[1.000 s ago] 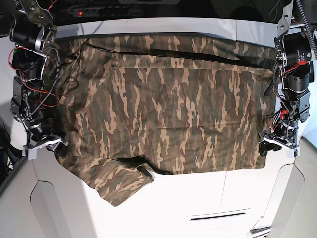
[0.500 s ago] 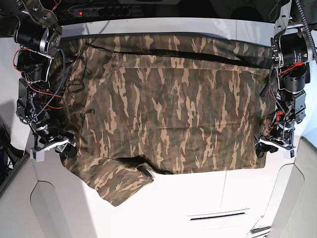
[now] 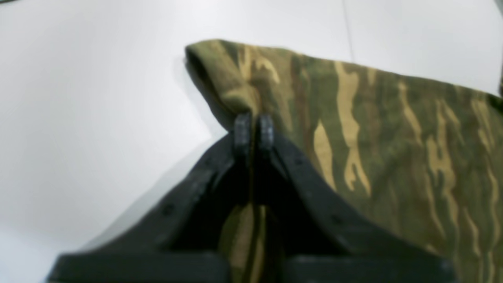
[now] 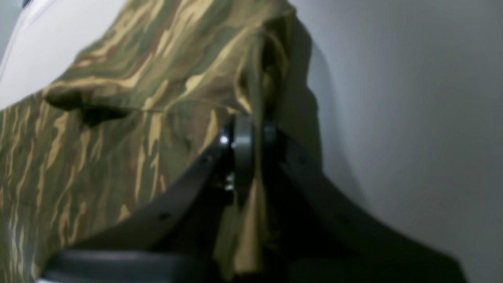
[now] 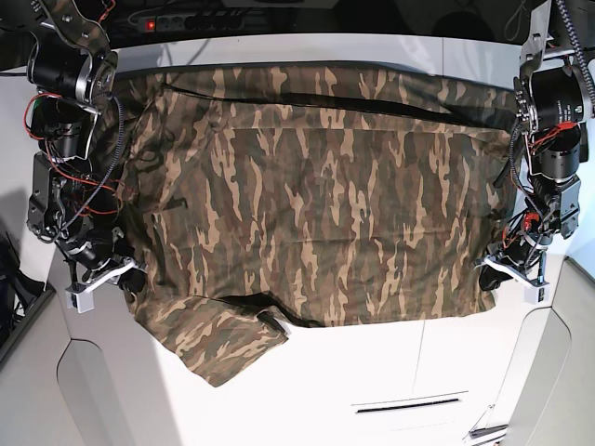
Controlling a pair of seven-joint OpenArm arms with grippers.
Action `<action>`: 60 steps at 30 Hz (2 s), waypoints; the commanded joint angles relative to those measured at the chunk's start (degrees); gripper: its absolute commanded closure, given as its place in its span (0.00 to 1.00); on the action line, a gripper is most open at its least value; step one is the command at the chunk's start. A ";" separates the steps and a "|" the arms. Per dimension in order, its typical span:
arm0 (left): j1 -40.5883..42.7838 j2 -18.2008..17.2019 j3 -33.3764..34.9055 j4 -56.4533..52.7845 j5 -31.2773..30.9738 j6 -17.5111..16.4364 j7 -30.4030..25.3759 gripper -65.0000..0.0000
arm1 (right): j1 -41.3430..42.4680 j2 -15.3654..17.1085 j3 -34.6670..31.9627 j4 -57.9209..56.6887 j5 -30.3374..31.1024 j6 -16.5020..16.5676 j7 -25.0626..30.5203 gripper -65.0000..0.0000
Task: Fold the T-shirt properly
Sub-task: 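Move both grippers to the shirt's side edges and grasp them, then lift the side edges and fold the shirt over toward the collar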
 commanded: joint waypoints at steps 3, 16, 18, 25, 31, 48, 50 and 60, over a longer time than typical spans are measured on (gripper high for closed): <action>-1.70 -2.58 -0.11 0.68 -3.93 -1.30 -0.17 1.00 | 1.46 0.87 0.00 4.52 2.58 0.85 -1.57 1.00; 4.31 -6.88 -0.13 16.11 -17.70 -1.30 16.31 1.00 | -6.16 5.88 0.04 19.34 12.57 1.22 -11.50 1.00; 7.32 -8.33 -0.37 20.59 -18.80 -1.30 16.28 1.00 | -8.31 6.56 0.04 22.16 12.70 1.22 -11.87 1.00; 15.91 -10.10 -4.90 31.61 -20.28 -1.30 18.75 1.00 | -14.03 9.86 0.15 28.59 17.31 1.25 -13.86 1.00; 25.18 -10.08 -10.45 39.12 -20.17 -1.30 20.11 1.00 | -19.19 11.19 0.39 30.45 17.42 1.20 -14.08 1.00; 31.34 -6.40 -11.58 42.18 -15.82 -1.30 19.39 1.00 | -21.57 9.99 0.37 30.12 9.60 -2.97 5.20 0.52; 31.36 -6.40 -11.58 42.18 -15.87 -1.30 19.02 1.00 | -19.82 8.68 0.37 30.05 6.64 -4.55 5.22 0.52; 31.39 -6.40 -11.58 42.18 -15.89 -1.30 18.64 1.00 | -7.13 3.61 -0.02 10.36 1.95 -4.02 10.95 0.52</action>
